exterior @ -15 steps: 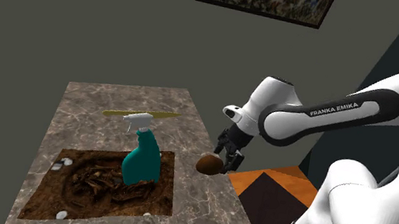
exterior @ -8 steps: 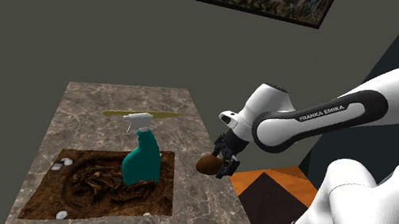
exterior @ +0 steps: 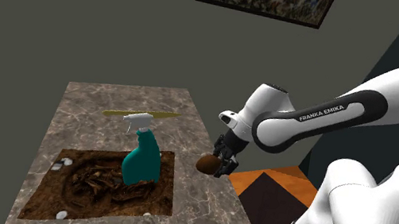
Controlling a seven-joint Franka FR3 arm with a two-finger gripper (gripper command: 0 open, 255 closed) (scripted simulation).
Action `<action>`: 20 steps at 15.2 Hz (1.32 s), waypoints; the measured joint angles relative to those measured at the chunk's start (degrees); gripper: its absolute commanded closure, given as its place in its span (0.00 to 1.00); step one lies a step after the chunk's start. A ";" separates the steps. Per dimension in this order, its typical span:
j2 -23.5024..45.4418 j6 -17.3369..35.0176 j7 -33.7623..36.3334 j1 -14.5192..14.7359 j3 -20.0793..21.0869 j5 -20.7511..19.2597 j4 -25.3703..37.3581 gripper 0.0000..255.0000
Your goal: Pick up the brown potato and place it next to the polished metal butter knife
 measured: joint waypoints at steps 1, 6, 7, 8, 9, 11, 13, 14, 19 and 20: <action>0.00 -0.01 -0.01 -0.01 -0.01 -0.01 0.00 1.00; 0.01 -0.05 -0.01 -0.02 -0.01 -0.02 -0.03 1.00; 0.02 -0.02 0.00 -0.01 -0.01 -0.01 -0.03 1.00; -0.32 -0.47 0.15 -0.19 0.11 -0.17 0.06 1.00; -0.93 -1.20 0.54 -0.38 0.42 -0.36 0.21 1.00; -2.52 -3.43 1.11 -1.21 0.86 -1.09 0.83 1.00; -4.22 -5.79 1.99 -1.81 1.53 -1.65 1.51 1.00; -4.76 -6.72 2.30 -1.98 1.75 -1.82 1.91 1.00; -7.93 -12.08 3.96 -2.89 2.90 -2.70 4.15 1.00; -8.44 -13.05 4.21 -3.03 3.07 -2.84 4.62 1.00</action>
